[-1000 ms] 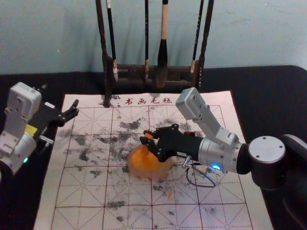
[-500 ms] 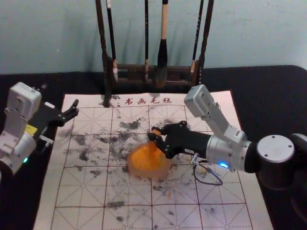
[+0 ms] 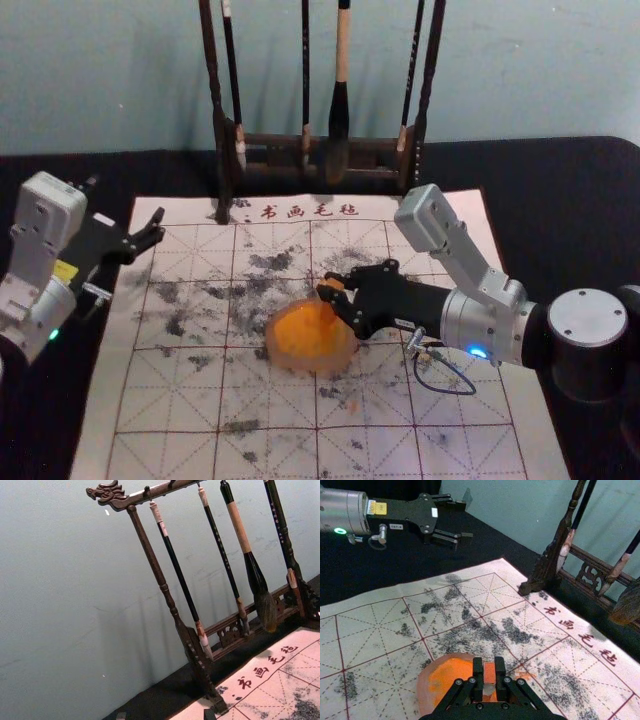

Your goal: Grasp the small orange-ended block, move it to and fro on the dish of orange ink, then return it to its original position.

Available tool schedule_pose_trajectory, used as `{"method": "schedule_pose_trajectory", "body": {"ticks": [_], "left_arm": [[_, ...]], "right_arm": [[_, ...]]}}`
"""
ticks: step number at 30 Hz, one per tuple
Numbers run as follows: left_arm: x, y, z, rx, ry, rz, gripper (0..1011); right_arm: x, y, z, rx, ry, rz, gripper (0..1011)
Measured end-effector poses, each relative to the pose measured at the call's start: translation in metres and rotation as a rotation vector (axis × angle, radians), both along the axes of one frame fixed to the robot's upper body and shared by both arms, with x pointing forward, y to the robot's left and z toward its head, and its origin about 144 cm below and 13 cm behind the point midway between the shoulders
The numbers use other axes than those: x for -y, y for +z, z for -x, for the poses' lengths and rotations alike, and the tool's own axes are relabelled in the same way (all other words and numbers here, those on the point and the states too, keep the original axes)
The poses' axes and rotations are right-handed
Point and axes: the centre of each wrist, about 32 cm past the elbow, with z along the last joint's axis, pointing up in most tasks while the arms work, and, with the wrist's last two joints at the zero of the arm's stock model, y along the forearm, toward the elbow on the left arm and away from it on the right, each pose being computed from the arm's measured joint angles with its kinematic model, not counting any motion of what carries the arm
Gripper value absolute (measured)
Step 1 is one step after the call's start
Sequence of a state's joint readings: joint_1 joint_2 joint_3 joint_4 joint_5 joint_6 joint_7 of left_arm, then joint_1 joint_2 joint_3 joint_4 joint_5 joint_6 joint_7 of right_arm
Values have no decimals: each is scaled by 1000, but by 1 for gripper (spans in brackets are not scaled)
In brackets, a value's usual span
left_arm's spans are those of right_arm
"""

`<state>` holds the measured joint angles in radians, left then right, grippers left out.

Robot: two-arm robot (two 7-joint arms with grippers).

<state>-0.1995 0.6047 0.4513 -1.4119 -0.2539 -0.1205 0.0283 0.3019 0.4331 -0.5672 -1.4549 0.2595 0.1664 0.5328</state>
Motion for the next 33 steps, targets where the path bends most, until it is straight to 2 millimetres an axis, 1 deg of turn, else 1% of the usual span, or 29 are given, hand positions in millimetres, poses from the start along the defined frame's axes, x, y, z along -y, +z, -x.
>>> {"method": "schedule_pose_trajectory", "body": {"ticks": [10, 21, 33], "left_arm": [[0, 0, 0, 0, 0, 0, 1002], [0, 0, 0, 0, 0, 0, 1001], [0, 0, 0, 0, 0, 0, 1001]], "right_arm": [[1, 2, 6, -5, 14, -10, 133], [-1, 0, 10, -18, 35, -5, 133], [-8, -1, 14, -30, 60, -22, 133]]}}
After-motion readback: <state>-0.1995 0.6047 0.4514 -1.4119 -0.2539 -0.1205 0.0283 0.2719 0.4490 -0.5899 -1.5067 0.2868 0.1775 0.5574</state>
